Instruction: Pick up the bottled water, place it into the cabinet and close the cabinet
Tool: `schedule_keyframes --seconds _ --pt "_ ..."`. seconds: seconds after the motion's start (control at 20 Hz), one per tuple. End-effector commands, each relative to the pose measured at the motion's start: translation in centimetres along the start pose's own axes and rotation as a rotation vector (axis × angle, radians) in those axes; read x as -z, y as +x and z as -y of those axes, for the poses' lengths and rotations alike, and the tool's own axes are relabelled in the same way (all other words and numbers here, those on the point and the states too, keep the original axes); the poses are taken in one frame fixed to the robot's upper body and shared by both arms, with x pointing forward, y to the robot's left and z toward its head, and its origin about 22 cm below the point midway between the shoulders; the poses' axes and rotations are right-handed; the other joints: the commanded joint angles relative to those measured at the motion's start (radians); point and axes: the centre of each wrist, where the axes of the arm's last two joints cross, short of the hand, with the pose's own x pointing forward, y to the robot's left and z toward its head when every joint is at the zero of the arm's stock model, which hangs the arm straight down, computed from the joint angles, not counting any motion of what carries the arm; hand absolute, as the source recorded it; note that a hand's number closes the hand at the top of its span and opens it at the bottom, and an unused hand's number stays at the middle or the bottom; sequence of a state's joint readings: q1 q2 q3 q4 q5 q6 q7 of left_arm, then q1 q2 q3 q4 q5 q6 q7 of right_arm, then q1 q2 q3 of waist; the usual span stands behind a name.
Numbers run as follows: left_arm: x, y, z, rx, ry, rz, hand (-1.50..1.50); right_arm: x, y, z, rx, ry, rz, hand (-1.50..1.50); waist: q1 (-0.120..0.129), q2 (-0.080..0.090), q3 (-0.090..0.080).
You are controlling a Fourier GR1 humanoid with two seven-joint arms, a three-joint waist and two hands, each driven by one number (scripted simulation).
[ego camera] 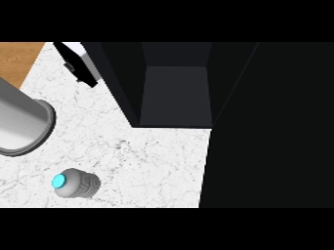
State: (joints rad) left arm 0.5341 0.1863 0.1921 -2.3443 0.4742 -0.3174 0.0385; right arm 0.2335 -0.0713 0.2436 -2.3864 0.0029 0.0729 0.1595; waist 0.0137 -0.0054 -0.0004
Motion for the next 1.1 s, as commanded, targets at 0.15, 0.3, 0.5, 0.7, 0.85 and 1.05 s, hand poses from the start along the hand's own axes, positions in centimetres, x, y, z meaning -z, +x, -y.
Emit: schedule_keyframes --seconds 0.15,0.3,0.5,0.7,0.85,1.05 --pt "-3.1 3.2 0.4 -0.058 -0.038 0.007 -1.50 0.6 2.4 -1.7 0.004 -0.006 0.001 -1.50 0.006 0.001 0.000" --pt "-3.6 2.1 0.1 -0.064 -0.003 0.002 -1.50 -0.8 3.2 -2.3 0.027 0.004 0.004 -1.50 -0.003 0.001 0.000" --pt "-3.5 1.2 -0.6 -0.026 -0.011 -0.050 -1.50 -0.4 2.4 -2.9 0.022 0.010 -0.004 -1.50 -0.009 0.002 0.000" --pt "-3.6 -0.1 -1.4 0.037 -0.007 -0.089 -1.50 -0.2 3.3 -2.6 0.015 0.012 -0.003 -1.50 -0.010 0.003 0.000" --pt "-2.4 -1.0 -1.9 0.037 -0.005 -0.082 -1.50 0.4 3.6 -3.1 0.033 0.035 -0.005 -1.50 -0.012 0.004 0.000" --pt "-1.8 -4.0 0.1 0.034 0.024 -0.121 -1.50 -0.3 3.7 -4.4 0.026 0.027 -0.004 -1.50 -0.019 0.003 0.000"
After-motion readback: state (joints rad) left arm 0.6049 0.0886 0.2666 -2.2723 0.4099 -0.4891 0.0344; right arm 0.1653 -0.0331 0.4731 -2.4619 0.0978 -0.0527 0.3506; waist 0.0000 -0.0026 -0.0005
